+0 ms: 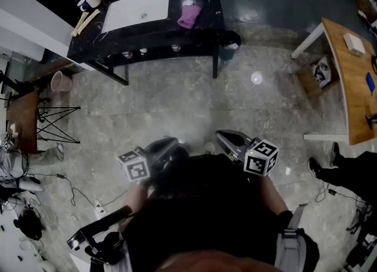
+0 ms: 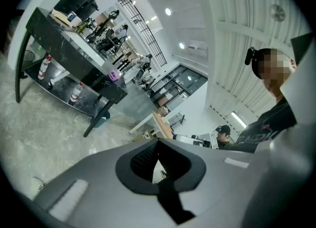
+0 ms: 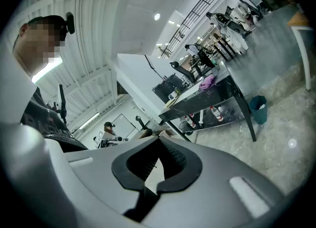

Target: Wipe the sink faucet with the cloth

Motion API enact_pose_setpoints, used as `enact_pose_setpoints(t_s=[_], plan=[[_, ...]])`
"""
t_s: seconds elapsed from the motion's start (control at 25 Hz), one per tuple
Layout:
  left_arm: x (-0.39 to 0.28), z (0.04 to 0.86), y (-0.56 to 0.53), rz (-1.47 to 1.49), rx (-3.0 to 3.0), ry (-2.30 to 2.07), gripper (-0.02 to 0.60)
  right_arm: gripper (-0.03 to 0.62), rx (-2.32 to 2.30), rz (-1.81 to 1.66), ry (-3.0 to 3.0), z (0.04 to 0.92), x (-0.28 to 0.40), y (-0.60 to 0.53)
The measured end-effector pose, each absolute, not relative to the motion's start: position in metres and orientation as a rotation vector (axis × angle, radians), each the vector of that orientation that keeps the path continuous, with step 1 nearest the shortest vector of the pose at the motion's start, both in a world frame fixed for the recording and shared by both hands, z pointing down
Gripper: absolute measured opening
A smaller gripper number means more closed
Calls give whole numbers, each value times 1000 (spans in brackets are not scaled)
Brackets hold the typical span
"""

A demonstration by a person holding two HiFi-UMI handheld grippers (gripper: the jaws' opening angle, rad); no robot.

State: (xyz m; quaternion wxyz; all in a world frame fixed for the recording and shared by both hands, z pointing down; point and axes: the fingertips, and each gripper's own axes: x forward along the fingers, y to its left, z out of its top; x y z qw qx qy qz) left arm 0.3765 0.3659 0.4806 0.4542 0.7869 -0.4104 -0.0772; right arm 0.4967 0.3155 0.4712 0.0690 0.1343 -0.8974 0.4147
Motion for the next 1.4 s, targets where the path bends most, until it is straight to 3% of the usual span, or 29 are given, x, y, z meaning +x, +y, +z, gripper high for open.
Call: enact_pose_setpoints(t_s=[0.88,1.4], plan=[[354,482,347,-189,1898,-1042,-8,14,442,1343,-2693,479,485,283],[224,485,226,-233,1964,-917,-8,92,798,1509,-2604,492,383,153]])
